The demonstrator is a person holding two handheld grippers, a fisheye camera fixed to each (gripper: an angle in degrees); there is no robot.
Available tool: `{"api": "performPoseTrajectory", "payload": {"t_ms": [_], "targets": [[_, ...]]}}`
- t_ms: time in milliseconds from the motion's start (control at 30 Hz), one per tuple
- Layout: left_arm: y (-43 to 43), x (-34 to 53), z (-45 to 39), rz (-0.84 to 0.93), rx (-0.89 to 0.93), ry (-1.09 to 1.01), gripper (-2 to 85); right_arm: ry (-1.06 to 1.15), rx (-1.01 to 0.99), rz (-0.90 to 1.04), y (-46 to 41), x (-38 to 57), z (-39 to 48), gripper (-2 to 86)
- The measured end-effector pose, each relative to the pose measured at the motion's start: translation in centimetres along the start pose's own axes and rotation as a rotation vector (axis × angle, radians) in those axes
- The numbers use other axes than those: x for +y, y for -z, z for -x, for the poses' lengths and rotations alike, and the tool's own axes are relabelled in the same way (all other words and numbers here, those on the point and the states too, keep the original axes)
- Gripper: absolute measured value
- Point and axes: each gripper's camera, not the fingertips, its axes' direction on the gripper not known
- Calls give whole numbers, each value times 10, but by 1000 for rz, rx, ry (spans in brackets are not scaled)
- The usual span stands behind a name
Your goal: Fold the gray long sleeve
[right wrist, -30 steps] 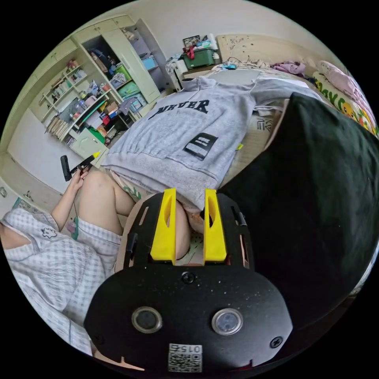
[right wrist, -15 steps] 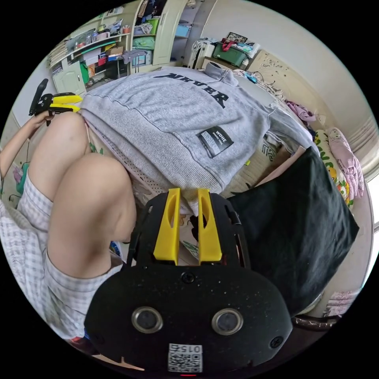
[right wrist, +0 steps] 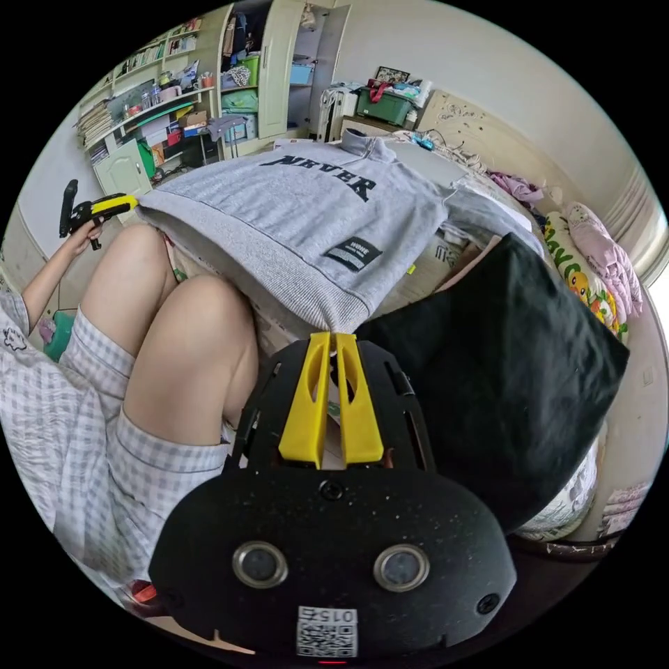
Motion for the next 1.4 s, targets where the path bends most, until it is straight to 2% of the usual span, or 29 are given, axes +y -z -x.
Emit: {"api": "performPoseTrajectory", "payload": {"t_ms": [200, 500, 600, 667, 833, 900, 967, 1033, 1100, 1300, 1400], "targets": [[-39, 24, -12, 130, -33, 3, 4, -96, -50, 73, -60, 23, -12, -6], [-39, 35, -26, 79, -129, 196, 4, -144, 5, 81, -78, 14, -11, -4], [-35, 35, -27, 70, -156, 272, 5, -179, 55, 40, -81, 18, -10, -2], [-28, 40, -8, 54, -77, 507, 6, -217, 116, -18, -84, 25, -3, 0], [-8, 33, -4, 115, -36, 529, 8, -245, 300, -53, -97, 29, 18, -4], [4, 38, -4, 147, -76, 529, 7, -290, 162, 67, -110, 25, 7, -7], [36, 56, 0, 129, -88, 579, 4, -323, -244, 276, -137, 29, -19, -7], [68, 75, 2, 75, -86, 621, 0, -377, -368, 214, -125, 48, -35, -7], [100, 96, 2, 34, -96, 662, -2, -445, -349, 137, -100, 70, -55, -6], [171, 159, -7, -14, -182, 765, -3, -572, -121, 28, -23, 123, -112, -5], [187, 172, -6, 19, -239, 796, -3, -657, 93, 37, 4, 140, -126, -5]]}}
